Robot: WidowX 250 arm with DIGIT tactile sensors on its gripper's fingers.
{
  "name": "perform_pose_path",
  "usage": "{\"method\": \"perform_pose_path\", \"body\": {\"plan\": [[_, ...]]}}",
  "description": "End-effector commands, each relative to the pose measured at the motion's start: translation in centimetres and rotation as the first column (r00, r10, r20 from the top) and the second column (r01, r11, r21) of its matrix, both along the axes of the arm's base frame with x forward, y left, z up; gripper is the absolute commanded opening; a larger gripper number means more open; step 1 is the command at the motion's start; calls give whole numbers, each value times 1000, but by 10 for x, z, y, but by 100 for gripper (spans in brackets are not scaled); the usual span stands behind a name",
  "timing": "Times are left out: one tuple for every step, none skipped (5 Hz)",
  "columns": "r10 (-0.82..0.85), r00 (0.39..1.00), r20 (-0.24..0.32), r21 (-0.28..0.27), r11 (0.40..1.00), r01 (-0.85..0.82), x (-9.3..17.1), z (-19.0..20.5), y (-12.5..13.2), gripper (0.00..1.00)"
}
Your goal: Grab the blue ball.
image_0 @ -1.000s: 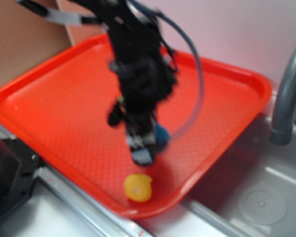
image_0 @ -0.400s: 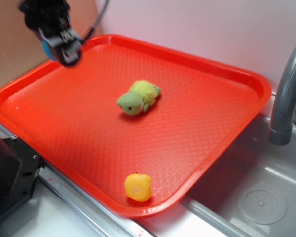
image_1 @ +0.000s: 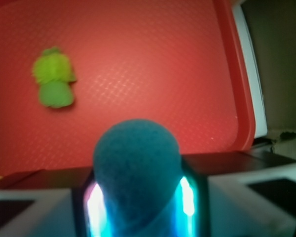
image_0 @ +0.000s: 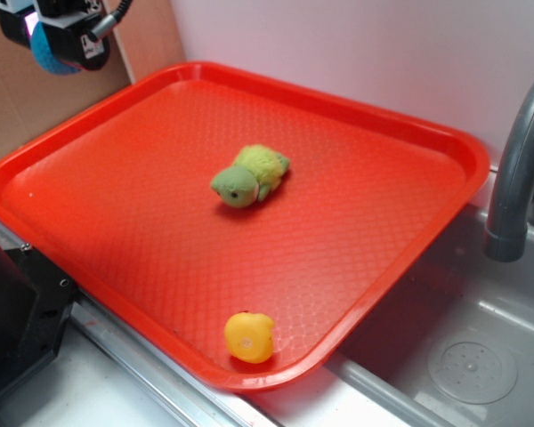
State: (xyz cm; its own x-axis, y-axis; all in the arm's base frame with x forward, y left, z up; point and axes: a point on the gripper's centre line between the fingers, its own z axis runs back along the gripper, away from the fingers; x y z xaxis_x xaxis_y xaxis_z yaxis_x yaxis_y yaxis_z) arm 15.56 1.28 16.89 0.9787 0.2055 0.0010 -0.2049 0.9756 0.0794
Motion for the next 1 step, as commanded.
{"method": "perform_pose_path", "body": {"plan": [[-65,997,29,24,998,64,4,-5,-31,0]]}}
